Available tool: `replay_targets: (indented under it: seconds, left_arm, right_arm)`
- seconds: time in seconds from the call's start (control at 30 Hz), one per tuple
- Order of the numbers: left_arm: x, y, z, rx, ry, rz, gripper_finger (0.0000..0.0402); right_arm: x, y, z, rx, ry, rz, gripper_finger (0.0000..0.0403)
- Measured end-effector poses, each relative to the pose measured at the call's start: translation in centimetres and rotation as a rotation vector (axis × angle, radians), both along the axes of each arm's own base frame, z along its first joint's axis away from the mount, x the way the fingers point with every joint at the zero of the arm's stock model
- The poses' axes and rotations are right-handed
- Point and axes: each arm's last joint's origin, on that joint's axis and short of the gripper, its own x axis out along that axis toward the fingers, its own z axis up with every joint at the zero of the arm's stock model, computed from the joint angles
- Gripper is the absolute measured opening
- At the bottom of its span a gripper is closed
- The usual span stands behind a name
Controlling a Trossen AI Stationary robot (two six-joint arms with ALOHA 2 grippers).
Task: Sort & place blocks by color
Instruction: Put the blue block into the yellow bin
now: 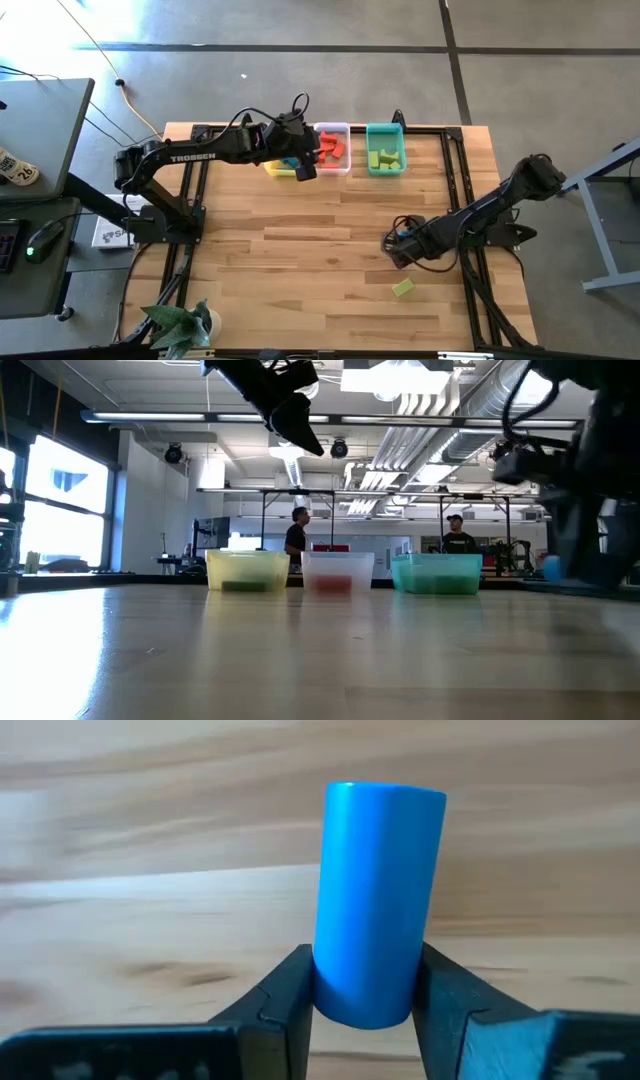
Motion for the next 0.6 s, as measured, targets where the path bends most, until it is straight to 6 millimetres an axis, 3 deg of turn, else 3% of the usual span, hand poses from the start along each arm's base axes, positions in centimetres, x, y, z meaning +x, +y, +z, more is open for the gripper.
replay_targets:
  seconds: [0.23,0.6]
  left_arm:
    - [0.0,-0.3,-0.3,-0.089,-0.015,-0.067,0.0209]
    - [0.5,-1.1,-0.2,-0.388,-0.163,-0.226,0.0209]
  right_arm:
    - [2.0,-1.0,2.8,-0.141,-0.198,0.138,0.0105]
    - [4.6,-4.2,8.3,-0.347,-0.365,0.433,0.0105]
